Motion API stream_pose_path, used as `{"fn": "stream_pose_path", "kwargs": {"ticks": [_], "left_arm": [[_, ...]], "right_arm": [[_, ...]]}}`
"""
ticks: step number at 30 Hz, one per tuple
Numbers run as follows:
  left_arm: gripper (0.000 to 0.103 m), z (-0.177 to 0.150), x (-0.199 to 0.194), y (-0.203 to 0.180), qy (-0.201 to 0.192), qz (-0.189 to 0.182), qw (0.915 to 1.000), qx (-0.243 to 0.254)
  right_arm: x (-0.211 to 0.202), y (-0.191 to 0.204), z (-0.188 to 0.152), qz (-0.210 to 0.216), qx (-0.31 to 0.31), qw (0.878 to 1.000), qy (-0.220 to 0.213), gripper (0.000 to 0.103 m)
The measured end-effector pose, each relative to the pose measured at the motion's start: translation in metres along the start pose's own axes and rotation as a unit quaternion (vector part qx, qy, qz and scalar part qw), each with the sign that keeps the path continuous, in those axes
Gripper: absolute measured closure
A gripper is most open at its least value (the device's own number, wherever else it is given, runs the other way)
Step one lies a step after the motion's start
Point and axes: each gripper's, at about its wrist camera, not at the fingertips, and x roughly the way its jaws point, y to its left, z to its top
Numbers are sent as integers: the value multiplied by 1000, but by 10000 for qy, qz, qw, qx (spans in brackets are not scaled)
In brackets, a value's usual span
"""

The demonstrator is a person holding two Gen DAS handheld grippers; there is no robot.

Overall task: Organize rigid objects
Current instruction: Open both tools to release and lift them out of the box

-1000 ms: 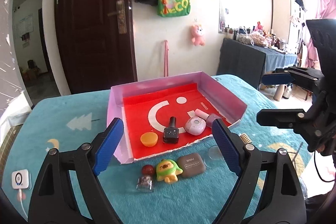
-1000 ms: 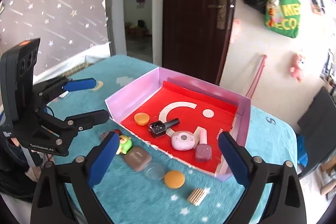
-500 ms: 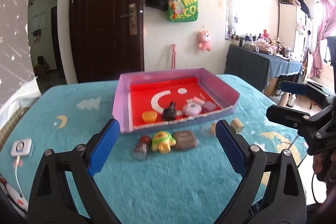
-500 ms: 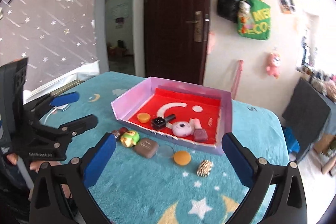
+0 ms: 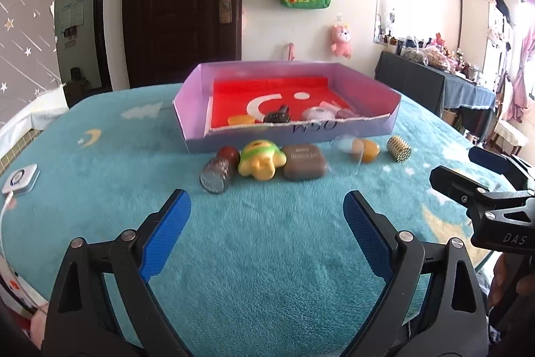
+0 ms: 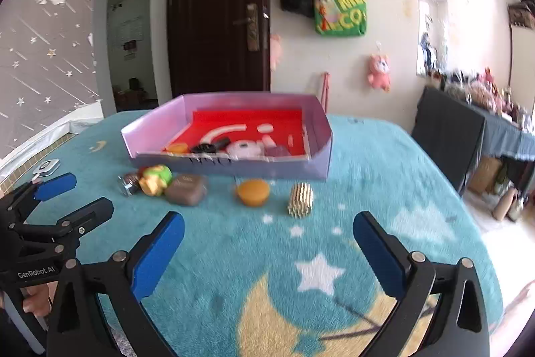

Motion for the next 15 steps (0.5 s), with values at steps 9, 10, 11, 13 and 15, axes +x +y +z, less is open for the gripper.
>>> {"fn": "stream_pose_path", "kwargs": {"ticks": [9, 10, 11, 13, 15], "left_arm": [[10, -15, 18, -3, 125, 36, 9999, -2], [10, -16, 19, -3, 144, 27, 9999, -12], [10, -17, 20, -3, 165, 19, 9999, -20], [10, -20, 22, -2, 185, 30, 9998, -33], [10, -23, 23, -2, 205, 36, 9998, -43]], "right_arm": [[20, -6, -28, -165, 178, 9994, 245, 0], [22, -7, -31, -178, 197, 9993, 278, 0], [23, -6, -33, -190, 203, 9992, 301, 0], [24, -6, -37, -234, 197, 9991, 298, 0], [26, -4, -40, -281, 136, 9990, 319, 0]]}}
